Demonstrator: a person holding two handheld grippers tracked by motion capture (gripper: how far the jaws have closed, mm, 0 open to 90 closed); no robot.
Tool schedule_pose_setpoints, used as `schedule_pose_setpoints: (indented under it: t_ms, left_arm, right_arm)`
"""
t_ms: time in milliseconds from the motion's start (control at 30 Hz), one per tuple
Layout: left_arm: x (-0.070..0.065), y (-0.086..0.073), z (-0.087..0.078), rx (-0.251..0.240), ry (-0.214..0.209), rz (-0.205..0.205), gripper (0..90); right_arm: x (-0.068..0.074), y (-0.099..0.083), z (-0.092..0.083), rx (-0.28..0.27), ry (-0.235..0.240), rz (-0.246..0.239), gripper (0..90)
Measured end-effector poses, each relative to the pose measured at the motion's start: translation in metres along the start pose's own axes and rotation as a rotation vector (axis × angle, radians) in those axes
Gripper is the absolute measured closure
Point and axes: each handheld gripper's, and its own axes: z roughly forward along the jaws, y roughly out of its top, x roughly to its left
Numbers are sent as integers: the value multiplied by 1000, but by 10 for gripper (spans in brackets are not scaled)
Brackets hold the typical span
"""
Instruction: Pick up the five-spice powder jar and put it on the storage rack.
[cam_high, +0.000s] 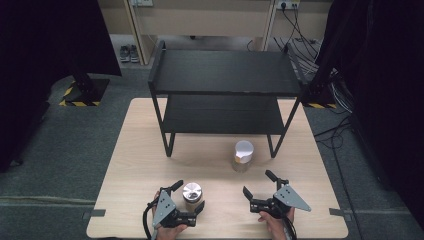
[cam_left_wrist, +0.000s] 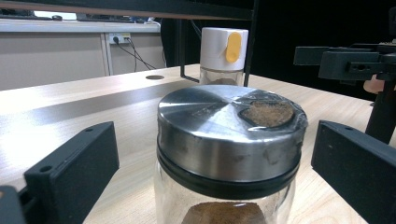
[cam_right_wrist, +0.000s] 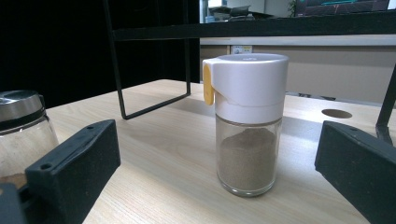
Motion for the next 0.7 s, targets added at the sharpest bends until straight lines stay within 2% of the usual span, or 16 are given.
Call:
schedule_pose_setpoints:
  t_ms: [700]
  left_arm:
    - [0, -1, 0, -5, 2, -3, 3]
  right_arm:
    - [1, 0, 0, 1, -2, 1, 5]
